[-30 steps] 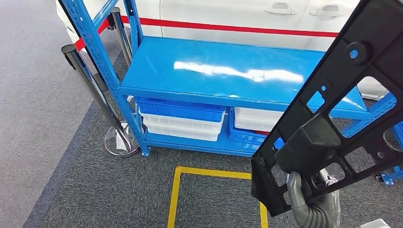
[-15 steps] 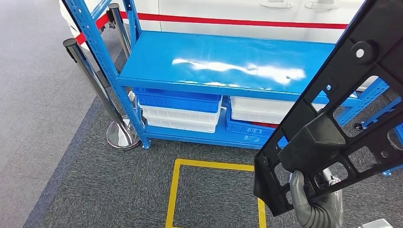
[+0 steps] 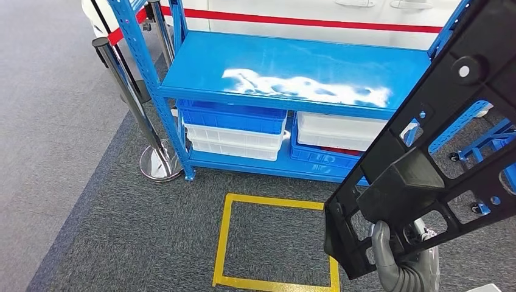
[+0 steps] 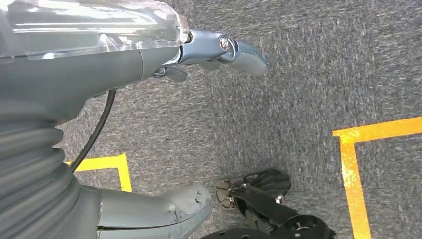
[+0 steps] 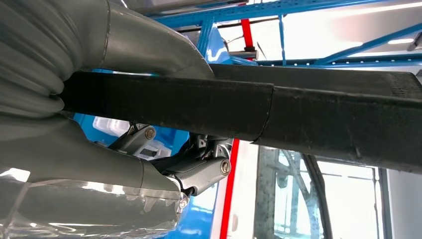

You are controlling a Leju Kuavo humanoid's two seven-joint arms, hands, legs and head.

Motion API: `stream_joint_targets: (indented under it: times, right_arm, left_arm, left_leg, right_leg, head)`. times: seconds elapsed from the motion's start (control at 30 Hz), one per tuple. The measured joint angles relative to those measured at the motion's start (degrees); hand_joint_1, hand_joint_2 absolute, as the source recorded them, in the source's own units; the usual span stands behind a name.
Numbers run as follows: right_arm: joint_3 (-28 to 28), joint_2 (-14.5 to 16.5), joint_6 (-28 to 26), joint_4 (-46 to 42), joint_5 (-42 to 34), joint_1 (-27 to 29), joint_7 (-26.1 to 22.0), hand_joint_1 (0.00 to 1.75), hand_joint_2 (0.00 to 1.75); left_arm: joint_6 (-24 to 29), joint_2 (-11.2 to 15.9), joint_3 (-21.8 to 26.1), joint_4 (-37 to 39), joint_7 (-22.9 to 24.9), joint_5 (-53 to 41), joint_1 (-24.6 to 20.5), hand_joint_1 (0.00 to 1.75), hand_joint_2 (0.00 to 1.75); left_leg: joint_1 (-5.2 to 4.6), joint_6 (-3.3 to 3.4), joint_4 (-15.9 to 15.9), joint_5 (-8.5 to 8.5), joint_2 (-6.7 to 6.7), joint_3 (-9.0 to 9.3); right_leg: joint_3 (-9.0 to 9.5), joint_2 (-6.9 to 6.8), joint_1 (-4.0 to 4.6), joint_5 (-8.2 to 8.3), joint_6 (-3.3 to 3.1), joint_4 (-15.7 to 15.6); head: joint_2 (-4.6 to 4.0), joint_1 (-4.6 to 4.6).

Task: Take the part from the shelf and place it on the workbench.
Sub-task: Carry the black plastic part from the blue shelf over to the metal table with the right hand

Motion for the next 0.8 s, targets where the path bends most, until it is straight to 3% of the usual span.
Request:
stream_joint_targets:
  times: [0.03, 0.13, 0.17, 0.23, 0.3, 0.33, 0.37, 0.4, 0.47, 0.53, 0.63, 0.67, 0.73, 0.8]
  right_arm:
    - [-0.1, 0.0, 0.0, -0.1, -0.1, 0.0, 0.0, 1.75, 1.75]
    - [-0.2, 0.0, -0.2, -0.2, -0.2, -0.1, -0.1, 1.75, 1.75]
    - [-0.3, 0.0, -0.2, -0.2, -0.2, -0.1, -0.1, 1.75, 1.75]
    - [-0.3, 0.0, -0.3, -0.2, -0.2, -0.1, -0.1, 1.75, 1.75]
    - [-0.3, 0.0, -0.3, -0.3, -0.2, 0.0, -0.1, 1.75, 1.75]
    - [-0.3, 0.0, -0.4, -0.3, -0.3, 0.0, -0.1, 1.75, 1.75]
    - [-0.3, 0.0, -0.4, -0.3, -0.4, 0.0, -0.1, 1.75, 1.75]
    - [-0.4, 0.0, -0.4, -0.3, -0.5, 0.0, -0.1, 1.75, 1.75]
    - [-0.5, 0.0, -0.3, -0.3, -0.7, 0.0, -0.1, 1.75, 1.75]
    - [-0.7, 0.0, -0.1, -0.3, -0.7, 0.0, -0.1, 1.75, 1.75]
    - [-0.8, 0.0, 0.2, -0.4, -0.5, 0.0, -0.1, 1.75, 1.75]
    - [-0.8, 0.0, 0.2, -0.4, -0.3, 0.0, -0.1, 1.75, 1.75]
    - [-0.8, 0.0, 0.2, -0.4, 0.2, 0.0, -0.1, 1.75, 1.75]
    - [-0.8, 0.0, 0.0, -0.4, 0.7, 0.0, 0.0, 1.75, 1.75]
  left_arm:
    - [0.0, 0.0, 0.0, 0.0, 0.0, 0.0, 0.0, 0.0, 1.75]
    - [0.0, 0.0, 0.0, 0.0, 0.0, 0.0, 0.0, 0.0, 1.75]
    - [0.0, 0.1, 0.0, 0.0, 0.0, 0.0, 0.0, 0.0, 1.75]
    - [0.0, 0.1, 0.0, 0.0, 0.0, 0.0, 0.0, 0.0, 1.75]
    - [0.0, 0.1, 0.0, 0.0, 0.0, 0.0, 0.0, 0.0, 1.75]
    - [0.0, 0.1, 0.0, 0.0, 0.0, 0.0, 0.0, 0.0, 1.75]
    - [0.0, 0.1, 0.0, 0.0, 0.0, -0.1, 0.0, 0.0, 1.75]
    - [0.0, 0.1, 0.0, 0.0, 0.0, -0.2, 0.0, 0.0, 1.75]
    - [0.0, 0.2, 0.0, 0.0, -0.1, -0.6, 0.0, 0.0, 1.75]
    - [0.0, 0.2, 0.0, 0.0, -0.1, -1.0, -0.1, 0.0, 1.75]
    - [0.0, 0.2, 0.1, 0.0, -0.2, -1.4, -0.2, 0.0, 1.75]
    - [0.0, 0.2, 0.2, 0.0, -0.2, -1.6, -0.3, 0.0, 1.75]
    - [-0.1, 0.1, 0.2, 0.0, -0.3, -1.9, -0.4, 0.0, 1.75]
    - [-0.2, 0.1, 0.3, 0.0, -0.3, -2.3, -0.4, 0.0, 1.75]
  left_leg:
    - [-0.04, -0.37, 0.1, 0.29, -0.02, -0.2]
    - [0.01, -1.54, 0.2, 0.67, -0.08, -0.63]
    - [0.05, -1.78, 1.2, -0.45, -0.12, -1.07]
    - [0.15, -2.07, 6.3, -5.07, -0.19, -2.85]
    - [0.16, -2.29, 13.5, -9.42, -0.19, -4.89]
    - [0.16, -2.33, 15.9, -10.15, -0.19, -5.18]
    - [0.15, -2.26, 16.1, -9.57, -0.19, -4.45]
    - [0.14, -2.09, 14.2, -8.17, -0.19, -2.73]
    - [-0.07, -1.39, 6.2, -5.5, -0.21, 2.67]
    - [-0.46, -0.8, 0.3, -4.84, -0.25, 6.04]
    - [-0.64, -0.17, -1.3, -4.08, -0.15, 5.77]
    - [-0.49, 0.19, -1.6, -3.55, -0.05, 5.55]
    - [-0.17, 0.86, -2.1, -2.4, 0.17, 4.82]
    - [-0.17, 1.1, -1.9, -1.54, 0.21, 3.6]
  right_leg:
    - [0.81, 0.08, 0.18, -0.19, -0.32, -1.7]
    - [0.25, 0.0, 0.28, 0.63, -1.71, -2.4]
    - [-0.13, -0.11, 0.2, 1.12, -2.34, -2.5]
    - [-1.14, -0.35, 0.23, 2.06, -3.26, -2.6]
    - [-2.49, -0.42, 0.52, 2.81, -3.59, -2.2]
    - [-3.2, -0.45, 0.66, 3.15, -3.62, -2.0]
    - [-3.85, -0.47, 0.78, 3.42, -3.59, -1.7]
    - [-4.45, -0.47, 0.88, 3.65, -3.54, -1.3]
    - [-5.49, -0.47, 1.03, 3.98, -3.3, -0.6]
    - [-6.17, -0.5, 1.03, 4.46, -2.77, -0.1]
    - [-6.59, -0.48, 0.84, 5.27, -1.66, -0.1]
    - [-6.84, -0.37, 0.79, 4.67, -1.33, 0.3]
    - [-8.12, -0.11, 0.62, 0.84, -0.77, 3.9]
    - [-9.99, -0.04, 0.33, -3.73, -0.27, 10.5]
  head:
    - [0.0, 0.02]
    - [0.0, 0.06]
    - [0.0, -0.04]
    - [0.0, -0.26]
    - [0.0, -0.41]
    - [0.0, -0.42]
    - [0.0, -0.42]
    - [0.0, -0.43]
    - [0.0, -0.41]
    - [0.0, -0.4]
    - [0.0, -0.45]
    - [0.0, -0.41]
    - [0.0, -0.19]
    - [0.0, 0.0]
